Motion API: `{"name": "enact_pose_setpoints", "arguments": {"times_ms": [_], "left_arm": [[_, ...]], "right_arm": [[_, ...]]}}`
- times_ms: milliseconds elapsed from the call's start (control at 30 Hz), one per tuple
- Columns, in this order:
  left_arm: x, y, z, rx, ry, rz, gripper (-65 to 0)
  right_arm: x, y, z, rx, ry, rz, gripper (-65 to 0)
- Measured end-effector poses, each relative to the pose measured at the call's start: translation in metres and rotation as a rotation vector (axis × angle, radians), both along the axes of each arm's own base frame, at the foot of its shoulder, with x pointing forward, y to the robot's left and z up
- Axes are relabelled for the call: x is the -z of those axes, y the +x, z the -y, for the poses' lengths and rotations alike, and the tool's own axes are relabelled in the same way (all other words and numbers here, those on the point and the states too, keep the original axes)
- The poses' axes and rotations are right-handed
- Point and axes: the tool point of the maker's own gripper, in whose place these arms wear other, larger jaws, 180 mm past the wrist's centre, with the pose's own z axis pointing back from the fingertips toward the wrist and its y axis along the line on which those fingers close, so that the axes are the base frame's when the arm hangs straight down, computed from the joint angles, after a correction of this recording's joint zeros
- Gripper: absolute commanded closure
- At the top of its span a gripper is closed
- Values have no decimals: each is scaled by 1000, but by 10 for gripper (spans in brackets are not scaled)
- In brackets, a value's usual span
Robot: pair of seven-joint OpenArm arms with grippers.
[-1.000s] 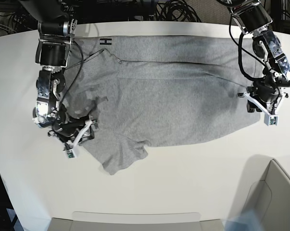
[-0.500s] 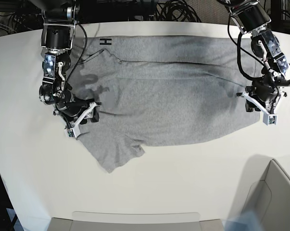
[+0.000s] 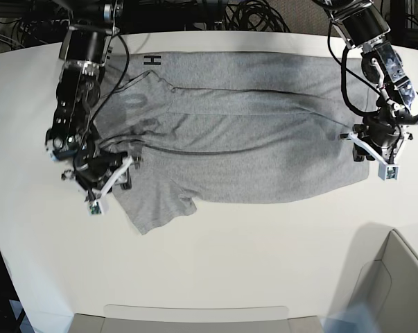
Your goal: Fold the T-shirt properly
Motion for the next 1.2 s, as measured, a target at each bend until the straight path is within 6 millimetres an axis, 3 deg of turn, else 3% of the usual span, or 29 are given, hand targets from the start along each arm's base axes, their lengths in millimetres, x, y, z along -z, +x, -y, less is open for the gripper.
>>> {"name": "enact_pose_setpoints", "arguments": {"times_ms": [100,167,267,367,433,567,967,1200], "left_arm": [[-1,1,0,1,0,4,-195],[0,0,0,-1,1,2,-195],[-1,1,0,1,0,4,-195],[0,0,0,0,0,2,-195],[-1,1,0,0,0,4,-195],[0,1,0,0,-1,4,-195],[0,1,0,0,-1,4,-195],[0,1,0,0,-1,4,-195]], "right_arm": [[-27,48,10,7,13,53,-280],[-16,68,28,39,12,-17,-280],[8,80,54,81,17,-124,-280],[16,98,63,118,80,-95,-280],[32,99,60,108,82,-120,-280],[69,81,40,39,85,-186,-280],[80,93,30,81,204,-99,-280],[82,98,-9,50,278,-90,-277]]}}
